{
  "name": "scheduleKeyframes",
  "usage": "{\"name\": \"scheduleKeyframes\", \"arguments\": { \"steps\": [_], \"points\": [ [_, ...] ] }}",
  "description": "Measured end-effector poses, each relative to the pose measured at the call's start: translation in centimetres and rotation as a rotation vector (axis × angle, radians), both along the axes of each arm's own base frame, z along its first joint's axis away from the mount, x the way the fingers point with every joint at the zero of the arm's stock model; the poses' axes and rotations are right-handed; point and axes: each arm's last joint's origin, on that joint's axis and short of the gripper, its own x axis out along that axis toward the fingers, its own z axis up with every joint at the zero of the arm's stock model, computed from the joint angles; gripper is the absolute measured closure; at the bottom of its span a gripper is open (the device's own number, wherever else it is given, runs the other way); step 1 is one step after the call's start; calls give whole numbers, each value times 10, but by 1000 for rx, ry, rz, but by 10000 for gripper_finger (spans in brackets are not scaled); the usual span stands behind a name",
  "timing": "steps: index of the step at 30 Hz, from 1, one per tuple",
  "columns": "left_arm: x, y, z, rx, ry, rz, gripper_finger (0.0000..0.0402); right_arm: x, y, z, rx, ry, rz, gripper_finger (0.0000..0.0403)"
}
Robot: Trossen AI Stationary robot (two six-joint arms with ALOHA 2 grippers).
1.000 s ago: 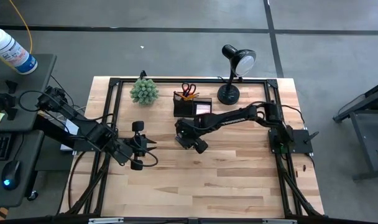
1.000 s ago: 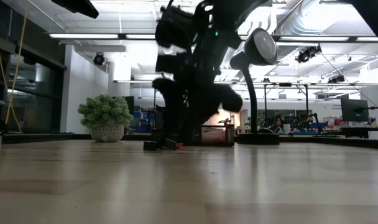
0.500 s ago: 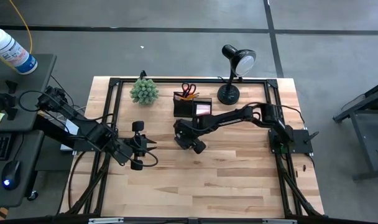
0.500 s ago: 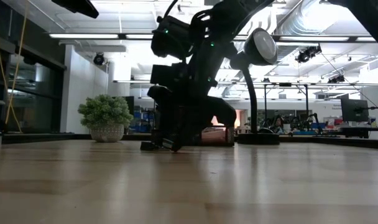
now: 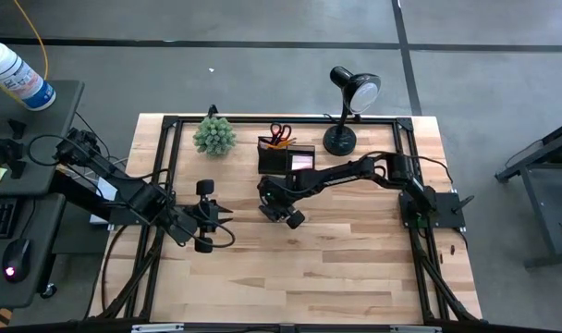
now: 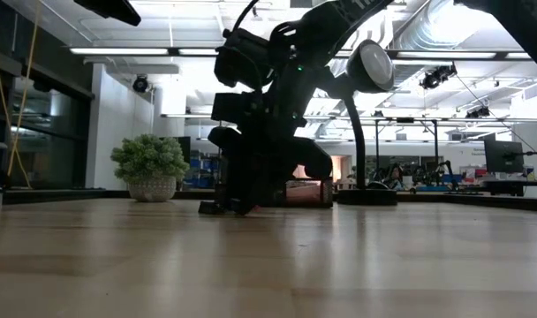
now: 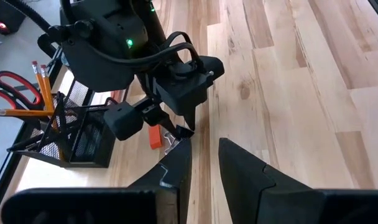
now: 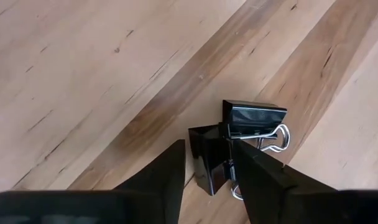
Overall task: Pick and place office supplies into organizer
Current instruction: Put the right binder clip into the desk organizer
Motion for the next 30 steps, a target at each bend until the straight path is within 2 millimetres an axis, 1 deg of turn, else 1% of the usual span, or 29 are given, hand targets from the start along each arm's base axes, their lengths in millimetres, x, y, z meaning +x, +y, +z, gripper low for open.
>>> {"name": "scheduleKeyframes", "arguments": {
  "steps": [4, 10, 14, 23, 30],
  "points": [
    [0, 0, 0, 2, -2, 3, 332, 1, 1, -1, 11, -2, -21, 294],
    [0, 0, 0, 6, -5, 8, 332, 1, 1, -1, 23, 6, -69, 348],
    [0, 0, 0, 6, -5, 8, 332, 3, 2, 2, 21, 4, -96, 373],
    [0, 0, 0, 11, -7, 12, 332, 12, 1, 20, -8, -4, -114, 402],
    [0, 0, 0, 12, -6, 13, 332, 13, 3, 32, -20, 42, -119, 402]
  ]
}}
